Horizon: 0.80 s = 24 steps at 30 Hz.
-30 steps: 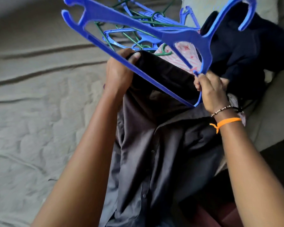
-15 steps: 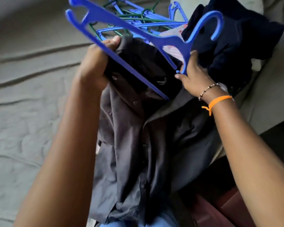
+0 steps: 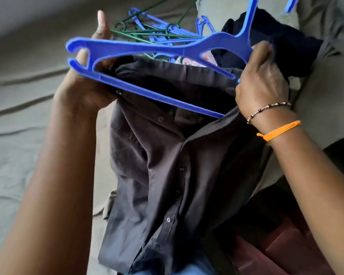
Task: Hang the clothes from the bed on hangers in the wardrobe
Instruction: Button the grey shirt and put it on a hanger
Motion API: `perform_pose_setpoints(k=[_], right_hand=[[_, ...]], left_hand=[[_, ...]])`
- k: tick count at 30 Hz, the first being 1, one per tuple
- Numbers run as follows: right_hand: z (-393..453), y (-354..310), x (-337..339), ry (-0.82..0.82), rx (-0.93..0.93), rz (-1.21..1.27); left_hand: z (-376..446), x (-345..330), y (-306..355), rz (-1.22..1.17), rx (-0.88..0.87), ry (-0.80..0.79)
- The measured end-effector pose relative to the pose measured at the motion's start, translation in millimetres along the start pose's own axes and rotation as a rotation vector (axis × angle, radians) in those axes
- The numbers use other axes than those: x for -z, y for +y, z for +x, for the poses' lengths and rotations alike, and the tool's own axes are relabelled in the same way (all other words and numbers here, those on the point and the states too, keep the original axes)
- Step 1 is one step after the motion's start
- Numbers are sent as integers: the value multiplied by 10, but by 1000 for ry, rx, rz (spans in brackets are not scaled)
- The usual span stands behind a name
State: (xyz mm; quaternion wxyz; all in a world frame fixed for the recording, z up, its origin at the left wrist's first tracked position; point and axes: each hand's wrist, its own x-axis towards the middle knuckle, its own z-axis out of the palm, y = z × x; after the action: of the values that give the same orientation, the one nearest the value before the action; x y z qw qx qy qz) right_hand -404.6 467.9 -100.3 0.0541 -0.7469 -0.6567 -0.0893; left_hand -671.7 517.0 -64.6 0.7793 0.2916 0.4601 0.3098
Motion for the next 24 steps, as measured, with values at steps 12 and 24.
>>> perform_pose_setpoints(k=[12, 24], right_hand=[[-111, 195, -485, -65, -163, -99], [-136, 327, -444, -338, -210, -16]], left_hand=[[11, 160, -300, 218, -11, -168], [69, 173, -446, 143, 36, -167]])
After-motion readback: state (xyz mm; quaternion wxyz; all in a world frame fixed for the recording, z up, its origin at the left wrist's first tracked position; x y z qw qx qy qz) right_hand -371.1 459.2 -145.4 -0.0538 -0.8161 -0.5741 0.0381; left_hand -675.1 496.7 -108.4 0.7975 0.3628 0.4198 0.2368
